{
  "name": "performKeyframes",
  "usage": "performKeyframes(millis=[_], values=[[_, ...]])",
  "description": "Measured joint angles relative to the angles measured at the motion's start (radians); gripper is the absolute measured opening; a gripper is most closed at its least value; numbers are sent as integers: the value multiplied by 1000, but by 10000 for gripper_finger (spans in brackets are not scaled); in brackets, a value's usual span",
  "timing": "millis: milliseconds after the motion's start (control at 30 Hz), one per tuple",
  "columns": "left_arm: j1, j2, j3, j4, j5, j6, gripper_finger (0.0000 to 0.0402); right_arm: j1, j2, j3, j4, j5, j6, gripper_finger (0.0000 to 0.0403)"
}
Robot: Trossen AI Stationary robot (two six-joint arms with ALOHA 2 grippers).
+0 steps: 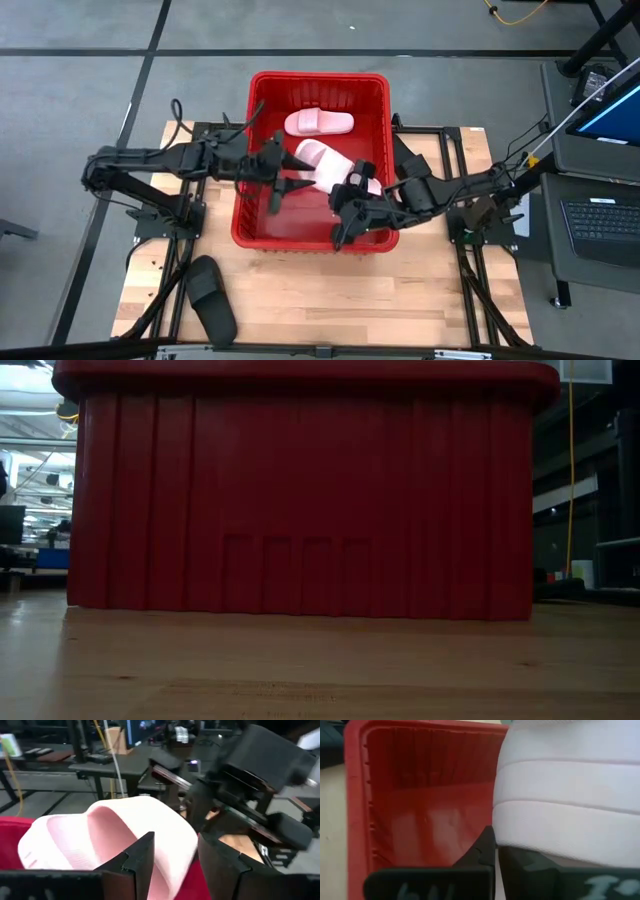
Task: Pick and place slides into bin
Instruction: Put the pink slide into the bin
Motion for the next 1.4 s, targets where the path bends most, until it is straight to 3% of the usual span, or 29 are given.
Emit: performKeyframes(millis=[333,567,1233,1400], values=[[60,8,0,21,-35,-53,146,0,0,0,-5,28,-40,8],[91,6,0,11,104,-149,146,1,0,0,-18,24,-43,8],[90,79,1,16,97,-261,147,1,1,0,-21,23,-44,8],[91,89,0,25,152,-252,124,1,1,0,-38,24,-42,8]])
